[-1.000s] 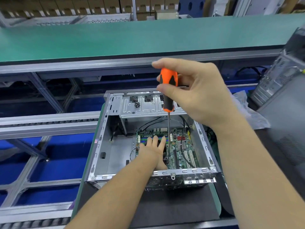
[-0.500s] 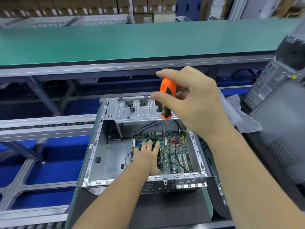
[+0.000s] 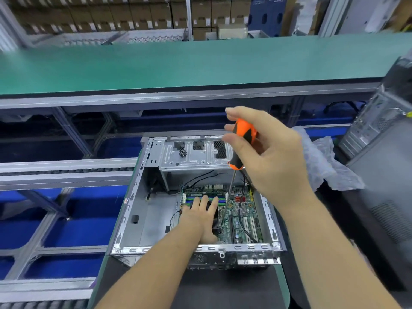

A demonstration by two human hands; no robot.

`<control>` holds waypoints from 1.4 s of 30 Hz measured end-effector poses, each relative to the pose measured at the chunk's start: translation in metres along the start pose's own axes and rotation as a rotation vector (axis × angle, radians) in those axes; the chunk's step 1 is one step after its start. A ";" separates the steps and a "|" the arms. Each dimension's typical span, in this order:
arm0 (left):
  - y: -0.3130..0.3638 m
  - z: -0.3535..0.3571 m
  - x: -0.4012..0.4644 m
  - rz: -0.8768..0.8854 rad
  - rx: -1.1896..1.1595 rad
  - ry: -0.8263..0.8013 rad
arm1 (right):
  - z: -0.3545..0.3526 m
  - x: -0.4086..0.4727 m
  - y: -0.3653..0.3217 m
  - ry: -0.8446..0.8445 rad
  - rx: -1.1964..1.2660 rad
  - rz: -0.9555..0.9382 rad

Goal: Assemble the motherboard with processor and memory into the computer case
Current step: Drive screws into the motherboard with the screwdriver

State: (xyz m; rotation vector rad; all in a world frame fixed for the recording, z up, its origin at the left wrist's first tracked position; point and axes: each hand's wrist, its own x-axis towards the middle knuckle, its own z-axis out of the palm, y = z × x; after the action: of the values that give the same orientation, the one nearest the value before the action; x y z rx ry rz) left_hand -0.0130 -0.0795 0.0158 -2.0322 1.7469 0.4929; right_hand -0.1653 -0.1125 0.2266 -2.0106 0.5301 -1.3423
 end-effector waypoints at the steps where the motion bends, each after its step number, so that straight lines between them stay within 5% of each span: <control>1: 0.000 0.000 0.000 0.000 0.002 0.001 | 0.001 0.000 0.000 0.042 0.011 0.004; 4: 0.000 0.000 -0.002 0.001 -0.006 0.006 | 0.001 0.004 0.000 0.041 -0.001 0.048; 9: 0.000 -0.002 -0.004 0.010 -0.004 0.003 | -0.009 0.016 -0.009 -0.279 0.141 0.098; 15: -0.001 -0.002 -0.004 0.029 -0.012 -0.012 | -0.003 0.024 -0.008 -0.021 -0.304 0.039; 20: -0.002 -0.001 -0.002 0.044 -0.022 -0.002 | -0.006 0.016 -0.017 -0.309 0.247 0.160; 26: -0.002 -0.001 -0.001 0.053 -0.039 -0.023 | 0.009 0.019 -0.011 0.037 -0.164 0.109; 28: -0.002 -0.001 0.000 0.050 -0.041 -0.028 | 0.009 0.020 -0.010 -0.043 -0.182 0.106; 31: -0.002 -0.001 0.001 0.050 -0.033 -0.030 | 0.006 0.018 -0.017 -0.241 0.161 0.163; 33: -0.002 0.000 0.001 0.049 -0.035 -0.028 | 0.005 0.016 -0.019 -0.213 0.226 0.165; 38: -0.002 -0.001 0.002 0.044 -0.059 -0.044 | 0.014 0.017 -0.010 0.164 -0.320 0.028; 42: -0.002 -0.002 0.001 0.042 -0.055 -0.040 | 0.017 0.015 -0.005 -0.023 -0.198 0.079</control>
State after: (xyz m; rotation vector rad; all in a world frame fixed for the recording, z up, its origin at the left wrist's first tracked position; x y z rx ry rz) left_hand -0.0112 -0.0812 0.0172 -2.0129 1.7738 0.5968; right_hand -0.1443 -0.1134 0.2359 -2.1361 0.7490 -1.2596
